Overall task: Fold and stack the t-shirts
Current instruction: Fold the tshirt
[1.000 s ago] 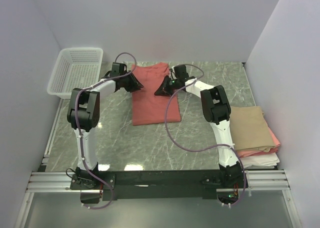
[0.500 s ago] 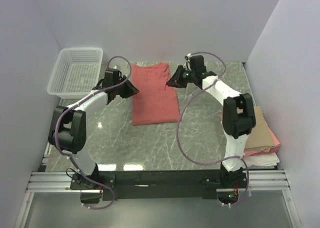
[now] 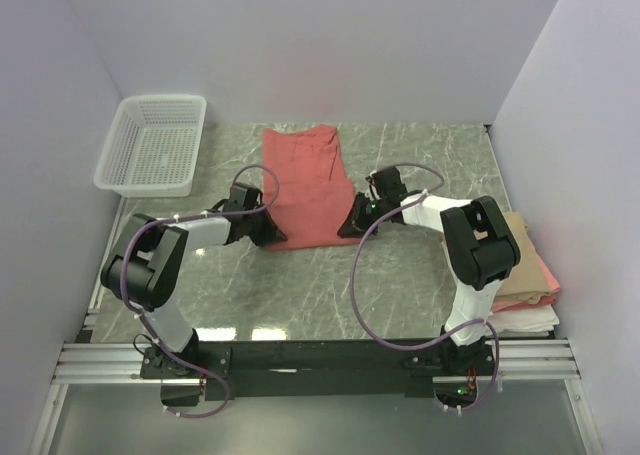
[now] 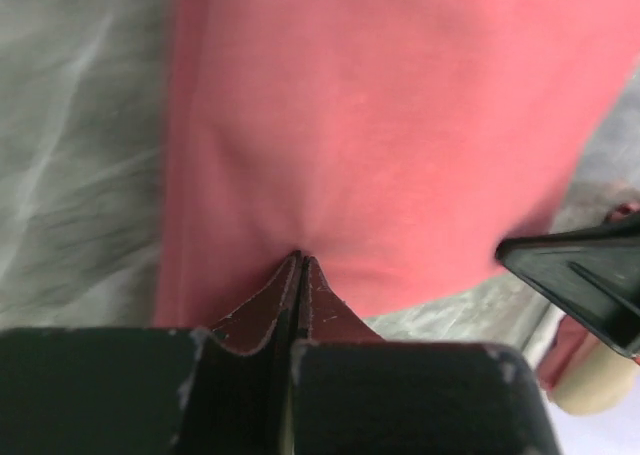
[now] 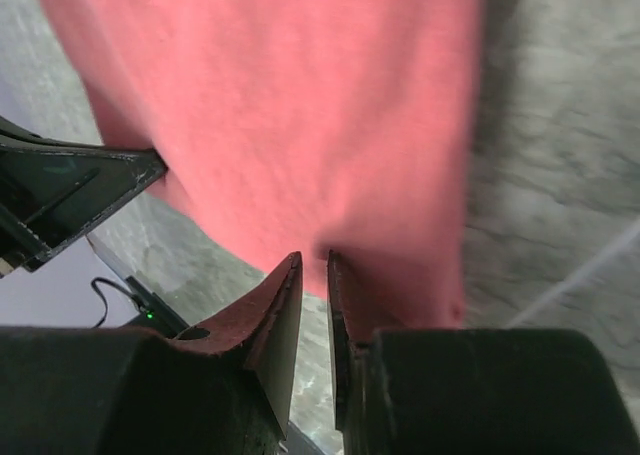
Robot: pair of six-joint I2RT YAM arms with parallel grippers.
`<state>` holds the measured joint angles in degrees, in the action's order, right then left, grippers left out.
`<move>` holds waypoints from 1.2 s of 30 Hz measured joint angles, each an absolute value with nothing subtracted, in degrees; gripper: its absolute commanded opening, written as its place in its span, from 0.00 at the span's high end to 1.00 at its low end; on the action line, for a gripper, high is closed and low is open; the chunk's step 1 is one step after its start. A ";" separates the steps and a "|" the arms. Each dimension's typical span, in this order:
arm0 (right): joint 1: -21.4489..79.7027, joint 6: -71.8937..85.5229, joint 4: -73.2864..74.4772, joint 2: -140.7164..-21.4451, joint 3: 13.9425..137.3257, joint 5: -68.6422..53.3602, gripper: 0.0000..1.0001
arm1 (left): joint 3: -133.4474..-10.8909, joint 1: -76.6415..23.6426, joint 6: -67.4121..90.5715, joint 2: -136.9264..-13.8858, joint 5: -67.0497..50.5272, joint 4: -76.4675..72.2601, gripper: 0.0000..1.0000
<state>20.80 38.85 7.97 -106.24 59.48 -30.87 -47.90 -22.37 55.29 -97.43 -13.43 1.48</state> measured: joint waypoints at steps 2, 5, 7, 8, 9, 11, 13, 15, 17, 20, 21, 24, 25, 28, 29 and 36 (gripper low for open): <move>20.40 38.94 7.07 -106.21 58.28 -30.65 0.77 | -46.44 -22.04 56.36 -97.25 -13.08 0.64 0.98; 19.57 39.29 5.39 -106.06 56.03 -30.63 0.77 | -44.84 -21.87 56.77 -95.96 -12.10 -0.43 0.98; 18.70 39.79 4.19 -105.21 54.43 -31.00 0.77 | -43.38 -21.56 56.84 -94.89 -11.90 -1.13 0.98; 18.20 39.83 3.77 -104.55 53.63 -30.98 0.77 | -42.70 -21.17 56.84 -94.30 -11.97 -1.30 0.99; 17.63 39.92 3.53 -103.81 52.77 -30.85 0.76 | -42.17 -20.75 56.84 -93.80 -11.99 -1.28 0.98; 16.34 39.97 3.40 -102.54 51.29 -30.61 0.76 | -41.21 -19.57 56.69 -92.68 -12.05 -1.04 0.98; 15.05 39.99 3.16 -101.43 49.65 -30.41 0.76 | -40.42 -18.68 56.42 -91.42 -12.01 -0.56 0.98; 14.24 39.97 2.98 -100.51 48.36 -30.37 0.75 | -39.51 -17.85 56.21 -89.52 -11.84 0.30 0.93; 13.74 39.90 2.85 -99.70 47.16 -29.93 0.74 | -38.33 -17.28 56.16 -86.80 -11.79 1.06 0.85; 13.56 39.77 2.50 -97.86 45.15 -29.76 0.68 | -36.38 -16.60 56.14 -82.41 -11.68 2.11 0.75; 13.56 39.70 2.50 -97.17 44.56 -29.67 0.66 | -35.77 -16.47 56.12 -80.90 -11.53 2.33 0.69; 13.56 39.57 2.48 -96.09 43.72 -29.54 0.63 | -34.85 -16.21 56.03 -78.85 -10.66 2.59 0.62; 13.56 39.59 2.35 -95.96 43.55 -29.50 0.62 | -34.57 -16.21 56.03 -78.78 -10.61 2.55 0.61; 13.56 39.97 1.74 -95.79 43.11 -29.52 0.60 | -32.82 -16.21 56.23 -78.98 -10.57 1.89 0.55; 13.58 40.14 1.13 -95.70 42.81 -29.54 0.60 | -32.12 -16.21 56.25 -79.07 -10.57 1.43 0.53; 13.93 41.54 -1.65 -95.68 41.87 -29.36 0.60 | -30.15 -16.08 57.32 -82.54 -12.10 -5.39 0.57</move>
<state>13.93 41.54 -1.65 -95.68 41.87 -29.36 -30.15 -16.08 57.32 -82.54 -12.10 -5.39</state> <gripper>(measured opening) 0.394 0.442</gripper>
